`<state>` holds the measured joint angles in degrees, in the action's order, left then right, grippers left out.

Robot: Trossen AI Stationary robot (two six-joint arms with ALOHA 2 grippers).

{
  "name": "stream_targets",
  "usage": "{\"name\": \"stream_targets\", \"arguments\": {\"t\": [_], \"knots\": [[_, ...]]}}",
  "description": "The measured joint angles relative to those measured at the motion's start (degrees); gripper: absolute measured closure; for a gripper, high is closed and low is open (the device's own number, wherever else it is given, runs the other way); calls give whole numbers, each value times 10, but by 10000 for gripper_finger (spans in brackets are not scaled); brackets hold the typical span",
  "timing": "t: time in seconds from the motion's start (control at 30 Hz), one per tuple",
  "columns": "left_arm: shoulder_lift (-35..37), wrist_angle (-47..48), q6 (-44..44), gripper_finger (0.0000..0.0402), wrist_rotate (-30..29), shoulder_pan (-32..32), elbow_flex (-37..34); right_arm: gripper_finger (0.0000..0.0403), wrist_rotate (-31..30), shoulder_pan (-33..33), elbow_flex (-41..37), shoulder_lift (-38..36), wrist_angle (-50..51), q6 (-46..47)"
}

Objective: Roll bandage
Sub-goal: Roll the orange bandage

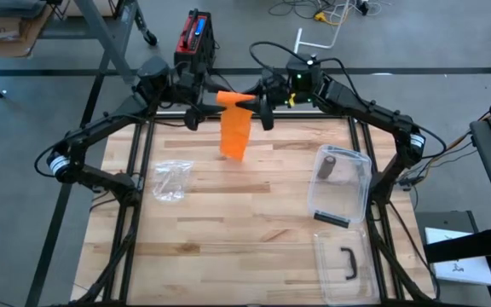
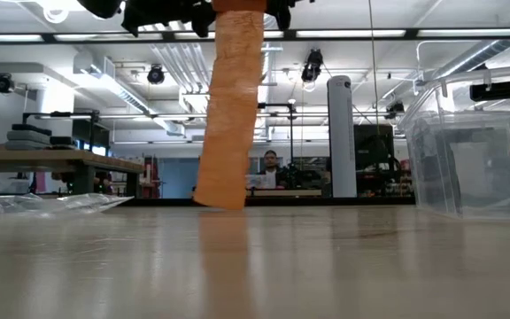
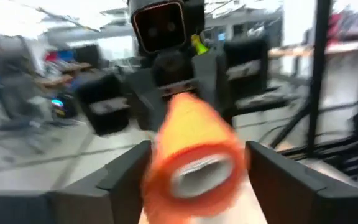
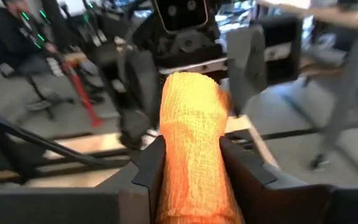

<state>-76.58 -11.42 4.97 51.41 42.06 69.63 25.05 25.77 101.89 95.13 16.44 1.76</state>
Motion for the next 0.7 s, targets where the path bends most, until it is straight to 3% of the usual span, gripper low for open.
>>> {"name": "stream_targets", "arguments": {"t": [0.23,0.47,0.7], "knots": [[-1,6,-98,122,20,0,0,293,-26,0,0,1,6,-136],[-19,9,-120,119,16,-1,0,294,-34,-2,0,1,6,-285],[-26,13,-100,137,25,9,0,299,-29,-8,0,1,7,-358]]}}
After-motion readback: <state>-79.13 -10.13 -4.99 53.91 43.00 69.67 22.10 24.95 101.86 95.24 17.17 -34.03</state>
